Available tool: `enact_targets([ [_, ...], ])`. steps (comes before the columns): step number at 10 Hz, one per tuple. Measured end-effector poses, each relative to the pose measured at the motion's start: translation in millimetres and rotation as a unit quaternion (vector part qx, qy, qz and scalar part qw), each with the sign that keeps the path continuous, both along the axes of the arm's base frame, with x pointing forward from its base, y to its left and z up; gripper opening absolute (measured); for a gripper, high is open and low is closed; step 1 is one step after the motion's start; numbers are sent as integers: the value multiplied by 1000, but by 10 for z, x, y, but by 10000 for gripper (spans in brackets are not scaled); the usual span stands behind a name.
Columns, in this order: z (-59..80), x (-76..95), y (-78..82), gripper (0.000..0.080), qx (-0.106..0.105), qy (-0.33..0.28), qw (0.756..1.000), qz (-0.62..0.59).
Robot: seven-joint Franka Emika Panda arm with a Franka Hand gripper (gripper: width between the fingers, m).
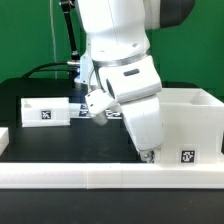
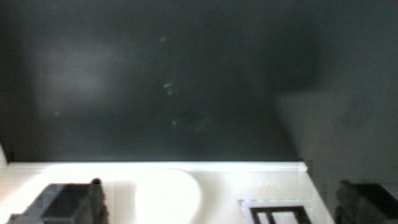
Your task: Assemble drawer
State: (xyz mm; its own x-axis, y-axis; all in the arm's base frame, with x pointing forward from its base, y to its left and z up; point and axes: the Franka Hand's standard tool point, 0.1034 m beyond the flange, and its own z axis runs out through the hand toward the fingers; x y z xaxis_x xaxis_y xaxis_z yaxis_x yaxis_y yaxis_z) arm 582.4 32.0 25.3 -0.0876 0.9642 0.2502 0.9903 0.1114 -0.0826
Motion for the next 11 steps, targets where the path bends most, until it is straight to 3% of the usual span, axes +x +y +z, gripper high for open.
enact_targets([
  [4,21,33,-82,649,-7,7,1000,7],
  [7,41,10,-498,649,-11,-1,1000,11],
  [11,268,-198,-941,649,-39,-72,996,-41],
])
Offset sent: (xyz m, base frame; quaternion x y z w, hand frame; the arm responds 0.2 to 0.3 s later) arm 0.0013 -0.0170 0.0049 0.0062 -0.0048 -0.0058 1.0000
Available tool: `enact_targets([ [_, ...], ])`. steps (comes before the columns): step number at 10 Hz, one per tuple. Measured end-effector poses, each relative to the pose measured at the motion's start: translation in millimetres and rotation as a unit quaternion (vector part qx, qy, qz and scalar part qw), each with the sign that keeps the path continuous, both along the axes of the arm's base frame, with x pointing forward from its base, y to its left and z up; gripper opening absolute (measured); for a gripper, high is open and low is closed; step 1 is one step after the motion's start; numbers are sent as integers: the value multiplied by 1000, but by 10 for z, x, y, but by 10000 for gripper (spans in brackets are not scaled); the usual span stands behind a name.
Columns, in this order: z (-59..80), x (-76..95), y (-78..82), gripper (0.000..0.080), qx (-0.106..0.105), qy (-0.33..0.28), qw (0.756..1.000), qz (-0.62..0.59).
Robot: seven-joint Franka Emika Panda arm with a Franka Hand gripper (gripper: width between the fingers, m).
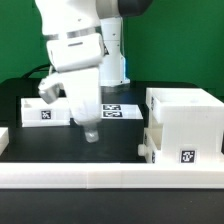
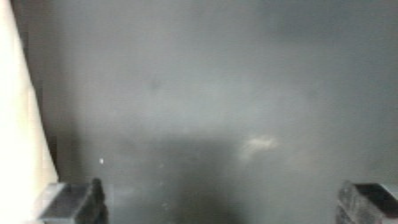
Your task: Assemble drawer
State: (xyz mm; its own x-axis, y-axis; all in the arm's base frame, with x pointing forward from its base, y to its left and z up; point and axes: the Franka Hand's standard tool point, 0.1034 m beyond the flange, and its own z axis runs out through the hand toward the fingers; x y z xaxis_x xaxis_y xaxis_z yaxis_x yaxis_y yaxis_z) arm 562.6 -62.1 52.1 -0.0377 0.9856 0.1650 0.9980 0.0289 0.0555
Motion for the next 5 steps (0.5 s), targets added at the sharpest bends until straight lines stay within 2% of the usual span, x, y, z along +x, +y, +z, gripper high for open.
enact_targets([
  [2,-9,-141,-52,649,-5,-5,1000,-17],
  [5,-43,-516,-77,649,-14,-3,999,-42],
])
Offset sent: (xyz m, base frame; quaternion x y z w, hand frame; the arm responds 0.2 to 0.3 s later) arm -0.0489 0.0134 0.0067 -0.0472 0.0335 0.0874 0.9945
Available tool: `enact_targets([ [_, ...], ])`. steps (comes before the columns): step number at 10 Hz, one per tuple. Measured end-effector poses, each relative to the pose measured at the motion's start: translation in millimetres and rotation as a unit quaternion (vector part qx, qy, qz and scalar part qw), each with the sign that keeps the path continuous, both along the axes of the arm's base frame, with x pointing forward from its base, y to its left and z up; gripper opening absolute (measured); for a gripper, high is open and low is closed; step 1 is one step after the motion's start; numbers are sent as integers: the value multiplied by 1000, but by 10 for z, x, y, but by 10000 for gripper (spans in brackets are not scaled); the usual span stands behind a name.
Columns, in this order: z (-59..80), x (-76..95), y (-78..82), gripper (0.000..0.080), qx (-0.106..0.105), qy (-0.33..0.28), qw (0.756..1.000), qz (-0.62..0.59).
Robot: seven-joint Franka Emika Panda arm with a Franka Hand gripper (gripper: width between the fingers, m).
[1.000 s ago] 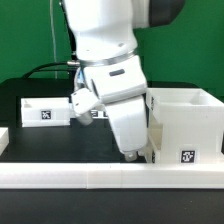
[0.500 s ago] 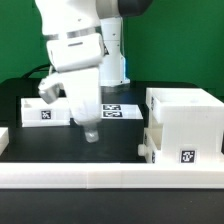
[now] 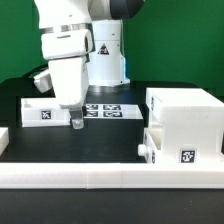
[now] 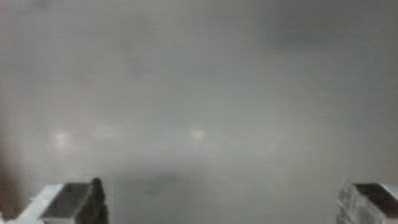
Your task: Assemble drawer
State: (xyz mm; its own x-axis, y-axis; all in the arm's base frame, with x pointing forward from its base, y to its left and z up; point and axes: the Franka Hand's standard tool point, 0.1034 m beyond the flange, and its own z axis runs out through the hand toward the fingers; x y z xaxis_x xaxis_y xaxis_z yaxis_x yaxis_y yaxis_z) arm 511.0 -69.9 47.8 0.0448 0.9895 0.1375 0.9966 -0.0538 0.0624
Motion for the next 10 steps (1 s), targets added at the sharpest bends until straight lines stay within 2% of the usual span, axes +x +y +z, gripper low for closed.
enact_targets([
  [3,-11,35,-6,649,3,3,1000,-28],
  [5,-14,13,-54,649,5,6,995,-96],
  [6,-20,-84,-174,649,2,3,990,-138],
  [8,9,-285,-274,649,-3,3,976,-218],
  [10,37,-493,-389,649,-2,1,952,-307],
])
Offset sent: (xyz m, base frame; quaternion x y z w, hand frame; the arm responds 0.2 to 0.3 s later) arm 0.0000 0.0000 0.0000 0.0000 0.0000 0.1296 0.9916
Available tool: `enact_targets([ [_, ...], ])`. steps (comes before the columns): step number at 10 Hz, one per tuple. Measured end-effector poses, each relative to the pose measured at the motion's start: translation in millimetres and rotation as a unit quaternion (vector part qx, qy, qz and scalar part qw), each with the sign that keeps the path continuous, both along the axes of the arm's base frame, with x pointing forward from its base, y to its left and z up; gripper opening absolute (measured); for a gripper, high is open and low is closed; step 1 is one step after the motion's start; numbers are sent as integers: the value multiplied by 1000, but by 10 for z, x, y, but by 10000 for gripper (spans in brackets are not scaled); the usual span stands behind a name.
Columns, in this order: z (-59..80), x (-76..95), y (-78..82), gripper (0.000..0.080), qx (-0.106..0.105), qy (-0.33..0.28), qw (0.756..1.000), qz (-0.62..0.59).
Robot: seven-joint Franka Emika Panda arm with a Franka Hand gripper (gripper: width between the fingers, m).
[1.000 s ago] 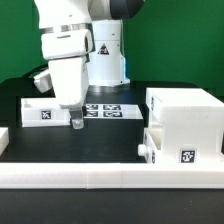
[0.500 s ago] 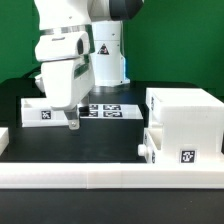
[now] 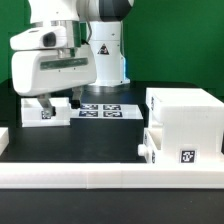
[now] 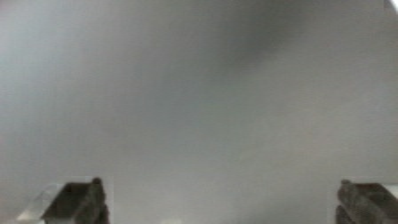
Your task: Assemble drawer
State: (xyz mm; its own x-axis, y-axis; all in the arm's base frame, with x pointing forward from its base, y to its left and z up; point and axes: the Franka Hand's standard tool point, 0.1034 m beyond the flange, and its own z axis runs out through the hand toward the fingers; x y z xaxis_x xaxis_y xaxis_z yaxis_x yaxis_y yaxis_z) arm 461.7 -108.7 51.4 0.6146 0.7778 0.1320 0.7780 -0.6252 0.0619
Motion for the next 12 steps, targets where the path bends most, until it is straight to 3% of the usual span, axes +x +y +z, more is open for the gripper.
enact_targets([
  [1,-1,-79,-36,649,4,5,999,-34],
  [6,-14,-100,-27,649,26,18,980,-195],
  [9,89,-388,-93,649,27,29,952,-304],
  [12,222,-612,8,649,22,51,945,-321],
])
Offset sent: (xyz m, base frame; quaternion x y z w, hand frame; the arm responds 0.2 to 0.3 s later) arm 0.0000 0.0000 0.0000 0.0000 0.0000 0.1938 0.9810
